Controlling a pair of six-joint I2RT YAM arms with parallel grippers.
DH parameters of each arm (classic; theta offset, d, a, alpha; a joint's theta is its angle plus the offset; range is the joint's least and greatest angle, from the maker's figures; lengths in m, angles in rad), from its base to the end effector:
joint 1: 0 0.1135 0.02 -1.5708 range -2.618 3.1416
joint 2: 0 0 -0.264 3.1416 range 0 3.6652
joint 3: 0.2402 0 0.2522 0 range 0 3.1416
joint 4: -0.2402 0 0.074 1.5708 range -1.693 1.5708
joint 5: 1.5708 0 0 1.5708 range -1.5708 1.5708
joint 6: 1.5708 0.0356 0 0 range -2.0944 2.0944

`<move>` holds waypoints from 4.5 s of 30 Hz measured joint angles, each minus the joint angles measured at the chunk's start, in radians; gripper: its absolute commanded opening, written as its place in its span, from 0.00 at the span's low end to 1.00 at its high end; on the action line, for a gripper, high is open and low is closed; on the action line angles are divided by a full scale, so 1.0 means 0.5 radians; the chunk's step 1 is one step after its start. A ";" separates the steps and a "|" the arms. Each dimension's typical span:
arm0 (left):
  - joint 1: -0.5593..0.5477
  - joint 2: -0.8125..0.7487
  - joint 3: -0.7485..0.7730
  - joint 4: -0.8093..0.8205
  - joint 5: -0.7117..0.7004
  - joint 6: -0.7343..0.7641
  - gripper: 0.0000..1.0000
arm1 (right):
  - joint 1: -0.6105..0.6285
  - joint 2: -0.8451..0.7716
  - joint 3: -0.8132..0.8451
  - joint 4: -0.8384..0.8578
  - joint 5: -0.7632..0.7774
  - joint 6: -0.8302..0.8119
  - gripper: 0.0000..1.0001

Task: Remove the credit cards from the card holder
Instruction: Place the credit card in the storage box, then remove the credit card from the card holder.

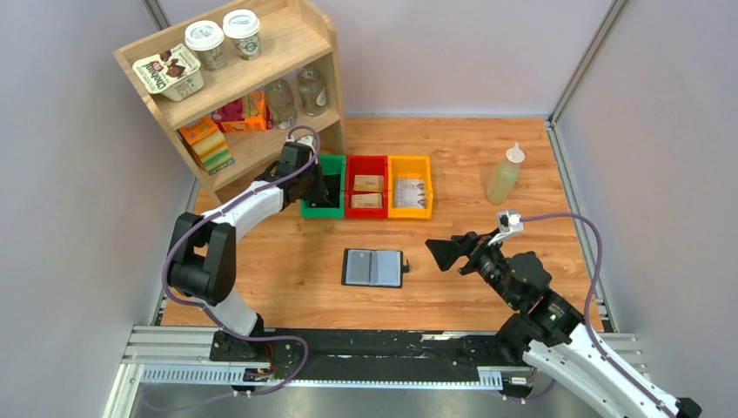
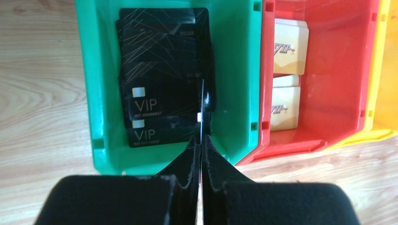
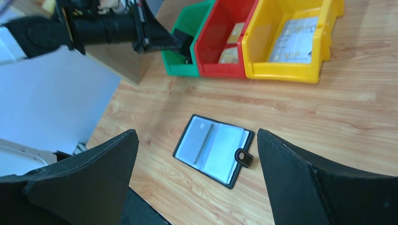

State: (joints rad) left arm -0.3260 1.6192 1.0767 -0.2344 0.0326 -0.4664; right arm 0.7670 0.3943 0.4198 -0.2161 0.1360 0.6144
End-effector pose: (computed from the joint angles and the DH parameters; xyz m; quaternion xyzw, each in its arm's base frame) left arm 0.3328 -0.1137 0.2253 -0.0584 0.9203 -0.1630 0.3508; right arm 0.0947 0.0846 0.2604 -0.0155 0.7705 0.3642 0.5230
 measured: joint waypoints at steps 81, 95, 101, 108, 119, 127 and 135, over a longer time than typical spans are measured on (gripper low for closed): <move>-0.053 0.375 0.397 -0.225 -0.362 0.356 0.21 | 0.599 2.020 1.099 -0.615 0.416 -0.162 0.90; -0.051 0.168 0.202 -0.301 -0.565 0.294 0.38 | 0.599 1.953 1.037 -0.554 0.420 -0.175 0.92; -0.063 -0.262 0.107 -0.494 -0.390 0.240 0.44 | 0.603 1.930 1.035 -0.481 0.402 -0.220 0.91; -0.178 -0.790 -0.149 -0.565 -0.065 0.143 0.46 | 0.618 2.081 1.077 -0.428 0.370 -0.243 0.81; -0.558 -0.841 -0.656 -0.439 0.268 -0.235 0.46 | 0.580 2.356 1.047 -0.281 0.307 -0.168 0.52; -0.726 -0.533 -0.674 -0.233 0.262 -0.411 0.46 | 0.414 2.377 0.795 -0.098 0.223 -0.063 0.42; -0.801 -0.327 -0.677 -0.164 0.175 -0.527 0.46 | 0.287 2.258 0.591 0.172 0.048 -0.014 0.37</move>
State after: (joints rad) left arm -0.7265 1.4559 0.7383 -0.3164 0.1204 -0.7300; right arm 0.9104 1.5230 0.7151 -0.1303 0.1600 0.6075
